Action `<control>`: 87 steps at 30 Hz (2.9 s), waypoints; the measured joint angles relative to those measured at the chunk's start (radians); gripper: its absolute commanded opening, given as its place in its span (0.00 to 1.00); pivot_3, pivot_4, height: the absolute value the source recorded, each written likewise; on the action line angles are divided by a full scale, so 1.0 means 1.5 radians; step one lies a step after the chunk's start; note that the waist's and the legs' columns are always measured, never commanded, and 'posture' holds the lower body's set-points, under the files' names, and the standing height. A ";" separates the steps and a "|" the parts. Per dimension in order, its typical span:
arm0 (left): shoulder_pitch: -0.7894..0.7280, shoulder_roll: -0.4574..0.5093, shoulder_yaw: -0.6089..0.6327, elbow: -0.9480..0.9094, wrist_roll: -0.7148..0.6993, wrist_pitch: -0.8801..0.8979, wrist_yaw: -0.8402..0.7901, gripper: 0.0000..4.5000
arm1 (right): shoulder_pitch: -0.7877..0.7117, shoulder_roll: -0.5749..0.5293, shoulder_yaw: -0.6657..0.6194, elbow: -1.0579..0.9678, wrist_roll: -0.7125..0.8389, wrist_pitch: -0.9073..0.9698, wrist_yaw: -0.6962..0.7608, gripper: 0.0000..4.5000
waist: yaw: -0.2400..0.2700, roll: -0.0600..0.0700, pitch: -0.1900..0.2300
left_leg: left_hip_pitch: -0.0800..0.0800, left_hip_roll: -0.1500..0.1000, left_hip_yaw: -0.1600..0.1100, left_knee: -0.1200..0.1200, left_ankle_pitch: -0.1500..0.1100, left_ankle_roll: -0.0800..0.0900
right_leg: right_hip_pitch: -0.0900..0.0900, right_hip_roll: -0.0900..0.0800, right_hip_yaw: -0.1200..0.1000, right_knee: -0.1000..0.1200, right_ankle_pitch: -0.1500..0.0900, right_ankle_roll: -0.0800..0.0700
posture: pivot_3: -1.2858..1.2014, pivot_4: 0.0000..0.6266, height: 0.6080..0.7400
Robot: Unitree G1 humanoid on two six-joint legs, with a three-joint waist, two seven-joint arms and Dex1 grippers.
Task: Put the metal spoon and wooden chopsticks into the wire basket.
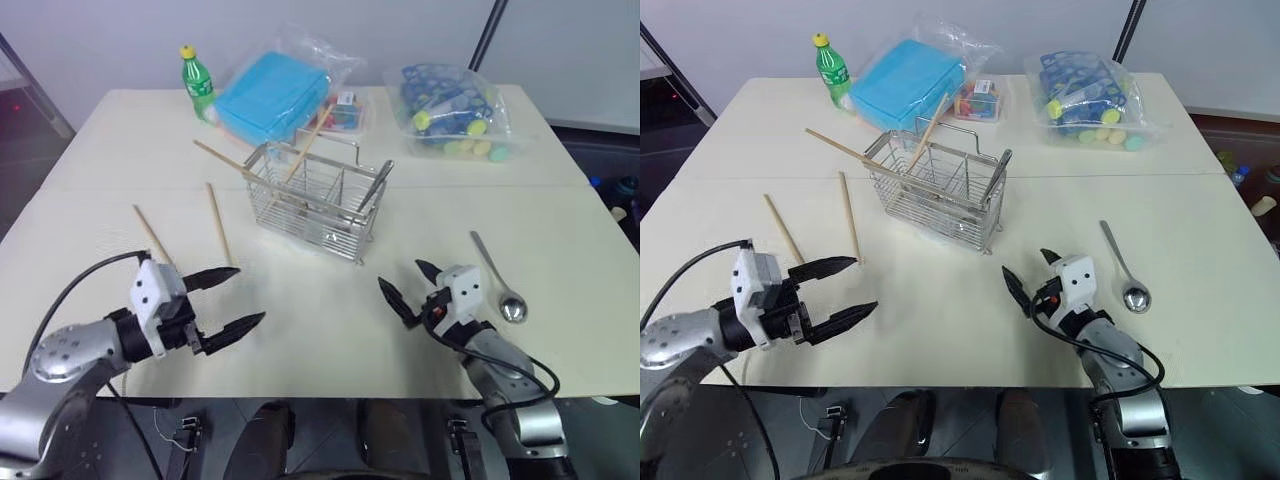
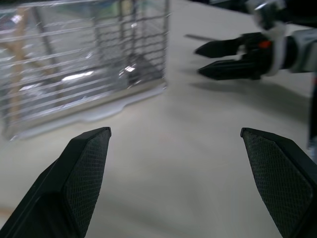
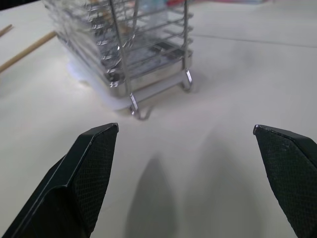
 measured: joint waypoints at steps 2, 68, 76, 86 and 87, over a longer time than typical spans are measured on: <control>-0.036 0.006 -0.017 0.024 0.000 -0.002 -0.032 0.98 | -0.004 -0.011 -0.013 -0.001 -0.001 0.023 -0.012 1.00 | 0.000 0.000 0.000 | 0.000 0.000 0.000 0.000 0.000 0.000 | 0.000 0.000 0.000 0.000 0.000 0.000 | 0.52 0.24 1.00; -0.158 -0.075 -0.144 0.118 0.043 -0.067 -0.110 1.00 | -0.254 -0.394 -0.095 0.186 0.086 0.543 0.178 0.01 | -0.002 -0.001 0.000 | 0.000 0.005 0.005 0.001 0.000 0.000 | -0.001 0.003 0.000 -0.001 0.003 0.000 | 0.52 0.24 1.00; -0.160 -0.077 -0.138 0.119 0.043 -0.061 -0.102 1.00 | -0.272 -0.385 -0.083 0.185 0.090 0.559 0.181 0.01 | -0.003 -0.001 0.000 | 0.000 0.005 0.005 0.001 0.000 0.000 | -0.001 0.004 0.000 -0.001 0.003 0.000 | 0.52 0.24 1.00; -0.184 -0.078 -0.132 0.142 0.043 -0.060 -0.104 1.00 | -0.443 -0.277 -0.100 0.276 0.055 0.488 0.060 0.01 | -0.003 0.002 0.002 | -0.001 0.006 0.007 0.001 0.000 0.000 | -0.003 0.004 0.001 -0.001 0.004 0.000 | 0.52 0.24 1.00; -0.191 -0.078 -0.131 0.149 0.043 -0.060 -0.103 1.00 | -0.468 -0.268 -0.110 0.277 0.050 0.472 0.042 0.01 | -0.002 0.002 0.002 | -0.001 0.006 0.007 0.000 0.000 0.000 | -0.004 0.004 0.001 -0.001 0.005 0.000 | 0.52 0.24 1.00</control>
